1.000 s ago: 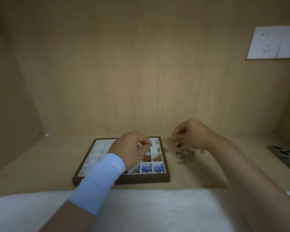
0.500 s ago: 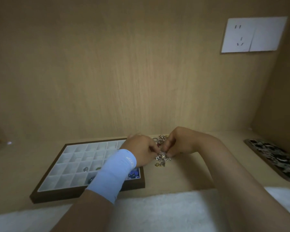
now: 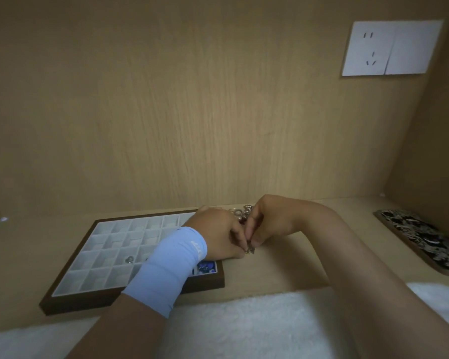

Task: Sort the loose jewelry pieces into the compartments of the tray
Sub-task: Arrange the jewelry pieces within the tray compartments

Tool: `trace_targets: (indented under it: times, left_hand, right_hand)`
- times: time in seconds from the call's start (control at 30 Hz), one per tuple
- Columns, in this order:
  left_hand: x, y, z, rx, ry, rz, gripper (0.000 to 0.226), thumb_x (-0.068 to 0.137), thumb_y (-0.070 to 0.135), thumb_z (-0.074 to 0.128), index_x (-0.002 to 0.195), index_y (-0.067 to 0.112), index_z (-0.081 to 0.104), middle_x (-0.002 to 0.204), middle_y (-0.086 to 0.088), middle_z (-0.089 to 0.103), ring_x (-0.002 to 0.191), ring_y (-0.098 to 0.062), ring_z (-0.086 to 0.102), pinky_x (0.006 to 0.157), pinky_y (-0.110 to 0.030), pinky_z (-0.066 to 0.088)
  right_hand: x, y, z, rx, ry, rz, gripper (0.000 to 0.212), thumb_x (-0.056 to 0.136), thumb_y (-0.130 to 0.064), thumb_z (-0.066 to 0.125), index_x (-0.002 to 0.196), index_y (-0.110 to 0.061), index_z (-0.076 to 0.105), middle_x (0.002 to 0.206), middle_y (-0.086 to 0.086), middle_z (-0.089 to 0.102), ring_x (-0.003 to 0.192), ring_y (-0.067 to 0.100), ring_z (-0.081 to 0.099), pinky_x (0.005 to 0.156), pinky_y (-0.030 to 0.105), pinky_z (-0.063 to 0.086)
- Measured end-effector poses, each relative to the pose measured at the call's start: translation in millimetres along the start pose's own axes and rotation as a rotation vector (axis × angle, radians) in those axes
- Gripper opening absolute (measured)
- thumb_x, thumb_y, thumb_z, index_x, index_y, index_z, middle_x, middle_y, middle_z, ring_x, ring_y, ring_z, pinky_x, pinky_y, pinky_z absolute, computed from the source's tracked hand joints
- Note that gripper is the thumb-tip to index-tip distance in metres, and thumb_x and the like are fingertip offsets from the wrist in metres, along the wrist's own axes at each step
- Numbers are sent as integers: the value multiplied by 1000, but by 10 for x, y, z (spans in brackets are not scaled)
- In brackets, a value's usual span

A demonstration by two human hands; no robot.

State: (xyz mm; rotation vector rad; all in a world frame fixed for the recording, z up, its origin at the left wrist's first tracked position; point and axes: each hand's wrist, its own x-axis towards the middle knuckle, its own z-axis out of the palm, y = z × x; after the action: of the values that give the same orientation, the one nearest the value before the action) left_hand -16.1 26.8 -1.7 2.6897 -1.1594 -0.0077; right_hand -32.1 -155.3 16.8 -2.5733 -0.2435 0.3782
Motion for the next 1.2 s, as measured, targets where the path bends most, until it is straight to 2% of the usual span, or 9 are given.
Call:
trace_targets:
  times: [0.2, 0.3, 0.4, 0.47, 0.6, 0.73, 0.87, 1.0, 1.2]
  left_hand:
    - [3, -105, 28, -265, 8, -64, 5, 79, 37, 76, 82, 33, 77, 82, 20, 70, 83, 2, 62, 86, -24, 49]
    - [3, -157, -10, -427, 56, -80, 3, 84, 29, 74, 82, 30, 76, 82, 15, 73, 79, 4, 64, 80, -21, 49]
    - [-16, -189, -64, -529, 127, -119, 8, 90, 28, 68, 85, 29, 74, 83, 12, 75, 83, -12, 71, 81, -36, 57]
    - [-34, -205, -99, -601, 161, -157, 8, 91, 29, 67, 87, 26, 73, 84, 6, 76, 85, -22, 72, 85, -44, 58]
    - [-80, -249, -186, -761, 241, -219, 10, 90, 28, 67, 91, 20, 73, 83, 0, 77, 81, -20, 70, 87, -37, 56]
    - [-197, -300, -290, -878, 279, -234, 8, 90, 22, 66, 92, 18, 73, 83, 5, 77, 73, -12, 63, 80, -28, 55]
    - [-352, -348, -325, -897, 267, -264, 10, 89, 23, 67, 95, 17, 73, 88, 4, 77, 77, -13, 64, 76, -26, 55]
    - [-590, -436, -295, -1019, 283, -345, 13, 85, 19, 72, 98, 17, 71, 83, -1, 76, 70, -10, 65, 68, -24, 54]
    - [-922, -618, -234, -1118, 285, -384, 18, 82, 17, 77, 99, 20, 72, 90, -11, 76, 71, -13, 67, 71, -28, 56]
  right_hand:
    - [33, 27, 1, -27, 27, 3, 15, 76, -12, 83, 80, -25, 77, 54, -28, 63, 55, -21, 54, 58, 2, 37]
    - [27, 30, -9, 19, 90, -13, 10, 83, -13, 76, 86, -22, 79, 59, -19, 67, 54, -5, 58, 62, 18, 49]
    - [1, -2, -28, 149, 156, -41, 17, 91, -12, 66, 85, -23, 77, 62, -12, 70, 47, 6, 57, 51, 24, 46]
    - [-13, -53, -34, 273, 177, -70, 14, 95, -14, 64, 92, -19, 76, 76, -5, 76, 48, 8, 60, 47, 24, 42]
    - [-44, -194, -32, 442, 230, -133, 15, 96, -15, 62, 98, -17, 77, 84, 0, 78, 49, 9, 59, 39, 19, 35]
    - [-68, -328, -29, 518, 257, -192, 10, 88, -18, 73, 95, -17, 80, 78, -1, 77, 47, 8, 56, 40, 14, 36]
    - [-13, -432, 66, 518, 286, -233, 11, 84, -14, 79, 95, -13, 80, 82, 18, 75, 50, 11, 51, 50, 26, 43]
    - [50, -553, 209, 562, 281, -282, 11, 83, -5, 78, 93, -10, 79, 59, -6, 69, 45, 1, 52, 45, 15, 42]
    - [126, -771, 474, 567, 288, -349, 18, 81, -3, 80, 82, -21, 79, 71, -6, 74, 48, 1, 60, 46, 17, 46]
